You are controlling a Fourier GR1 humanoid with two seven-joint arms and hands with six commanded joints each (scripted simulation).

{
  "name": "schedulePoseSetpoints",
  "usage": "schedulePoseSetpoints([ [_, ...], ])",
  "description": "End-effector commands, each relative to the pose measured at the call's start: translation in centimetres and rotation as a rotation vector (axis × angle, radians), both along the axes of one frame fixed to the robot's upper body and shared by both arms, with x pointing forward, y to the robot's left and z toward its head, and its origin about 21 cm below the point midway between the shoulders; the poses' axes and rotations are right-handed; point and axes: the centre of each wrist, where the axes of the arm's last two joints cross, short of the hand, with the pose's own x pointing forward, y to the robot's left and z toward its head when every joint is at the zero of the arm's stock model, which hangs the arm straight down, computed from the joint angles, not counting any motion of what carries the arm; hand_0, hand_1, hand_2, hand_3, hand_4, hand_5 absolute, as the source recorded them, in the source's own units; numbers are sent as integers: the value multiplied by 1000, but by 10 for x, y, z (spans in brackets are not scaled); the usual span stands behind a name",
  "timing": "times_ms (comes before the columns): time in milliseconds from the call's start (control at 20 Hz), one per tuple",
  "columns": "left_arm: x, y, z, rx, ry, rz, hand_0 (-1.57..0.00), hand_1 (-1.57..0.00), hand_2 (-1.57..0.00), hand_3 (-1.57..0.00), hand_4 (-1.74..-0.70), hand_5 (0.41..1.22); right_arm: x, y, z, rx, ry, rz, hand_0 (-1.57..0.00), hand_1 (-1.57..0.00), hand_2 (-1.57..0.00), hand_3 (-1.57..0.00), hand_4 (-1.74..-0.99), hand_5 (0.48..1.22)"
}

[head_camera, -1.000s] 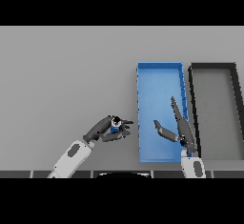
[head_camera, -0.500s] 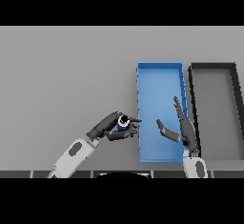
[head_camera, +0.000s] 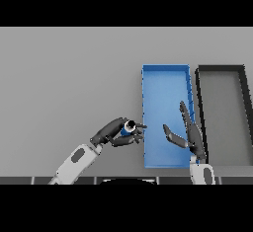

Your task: Pick up the blue pipe and place it into the blue bin.

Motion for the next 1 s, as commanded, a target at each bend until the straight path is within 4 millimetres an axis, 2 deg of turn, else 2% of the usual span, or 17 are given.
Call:
schedulePoseSetpoints([
  [0, 0, 3, -1, 11, -2, 5, -1570, -1570, -1570, -1495, -1741, 1220, 0, -3, 4, 50, -31, 31, 1, 1, 1, 1, -1196, 622],
  [100, 1, 1, 1, 12, -5, 2, -1570, -1570, -1570, -1497, -1741, 1220, 2, -12, 24, 162, -63, 160, 1, 1, 1, 1, -1212, 589],
  [200, 0, -2, -1, 18, 4, -6, -1571, -1571, -1571, -1495, -1741, 1221, 8, -18, 51, 177, -75, 291, 1, 1, 1, 1, -1256, 558],
  [300, 4, -5, 5, 11, -14, -2, -1571, -1571, -1571, -1493, -1741, 1221, 12, -15, 77, 141, -70, 423, 1, 1, 1, 1, -1303, 515],
  [450, 5, -1, 3, 21, -19, -7, -1571, -1571, -1571, -1488, -1741, 1221, 18, 0, 107, 92, -52, 578, 1, 1, 1, 1, -1314, 500],
  [650, 5, -1, 4, 22, -25, -5, -1571, -1571, -1571, -1484, -1741, 1221, 33, 27, 129, 3, -50, 733, 1, 1, 1, 1, -1311, 517],
  [950, 4, -3, 6, -9, -20, -42, -1571, -1571, -1571, -1516, -1741, 1221, 45, 71, 136, -67, -38, 866, 1, 1, 1, 1, -1232, 531],
])
